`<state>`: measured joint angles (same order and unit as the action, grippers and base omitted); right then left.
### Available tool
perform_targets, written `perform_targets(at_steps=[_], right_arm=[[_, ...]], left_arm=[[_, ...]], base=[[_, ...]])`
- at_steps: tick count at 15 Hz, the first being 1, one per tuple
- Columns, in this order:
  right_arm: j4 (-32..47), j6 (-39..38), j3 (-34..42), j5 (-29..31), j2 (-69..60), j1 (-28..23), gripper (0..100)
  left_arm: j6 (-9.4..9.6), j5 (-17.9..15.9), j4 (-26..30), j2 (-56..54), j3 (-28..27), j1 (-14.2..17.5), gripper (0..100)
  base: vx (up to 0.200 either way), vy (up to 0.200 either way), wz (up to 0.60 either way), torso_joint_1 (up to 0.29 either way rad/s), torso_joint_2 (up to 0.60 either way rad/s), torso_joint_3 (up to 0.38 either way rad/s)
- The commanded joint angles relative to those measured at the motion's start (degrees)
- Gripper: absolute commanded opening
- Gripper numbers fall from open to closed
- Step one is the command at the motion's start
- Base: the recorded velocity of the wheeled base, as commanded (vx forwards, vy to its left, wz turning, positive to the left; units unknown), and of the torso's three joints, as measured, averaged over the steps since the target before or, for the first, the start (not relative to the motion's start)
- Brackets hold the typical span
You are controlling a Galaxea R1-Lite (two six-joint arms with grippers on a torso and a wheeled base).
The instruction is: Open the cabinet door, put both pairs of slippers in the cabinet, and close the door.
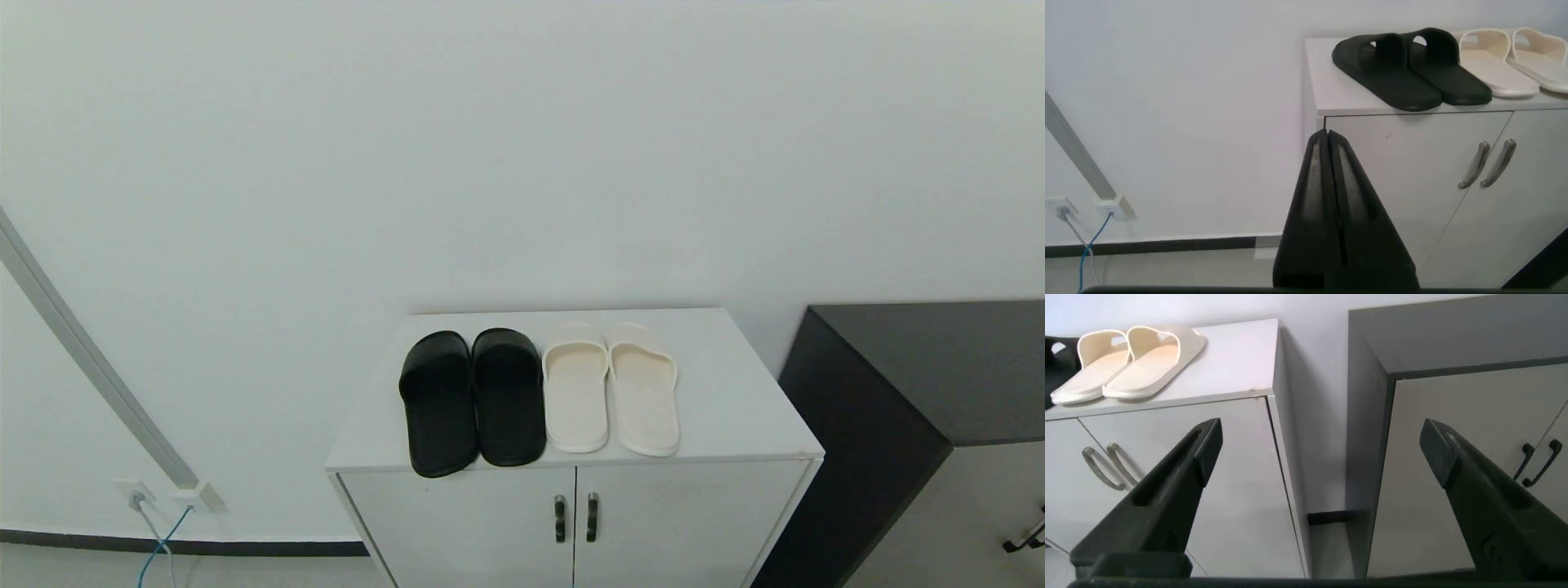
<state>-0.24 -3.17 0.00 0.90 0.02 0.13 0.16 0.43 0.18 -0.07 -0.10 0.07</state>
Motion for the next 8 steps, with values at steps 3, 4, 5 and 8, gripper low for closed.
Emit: perform_targets(at_steps=[3,4,5,8], right_arm=[[-0.02,0.01,0.00,-0.02,0.06,0.04,100],[-0.02,0.01,0.00,-0.02,0.06,0.04,100],[0.07,0.88,-0.09,-0.37,0.06,0.04,100],[0.77,1.06,-6.06,-2.31,1.47,0.31,100]], left_arm=[[0.02,0.01,-0.01,0.07,0.01,0.01,0],[0.02,0.01,-0.01,0.07,0.01,0.01,0],[0.02,0.10,-0.01,0.07,0.01,0.01,0],[0.02,0.10,-0.01,0.07,0.01,0.01,0]], base=[[0.000,0.000,0.00,0.000,0.00,0.000],[0.000,0.000,0.00,0.000,0.00,0.000],[0.000,0.000,0.00,0.000,0.00,0.000],[0.000,0.000,0.00,0.000,0.00,0.000]])
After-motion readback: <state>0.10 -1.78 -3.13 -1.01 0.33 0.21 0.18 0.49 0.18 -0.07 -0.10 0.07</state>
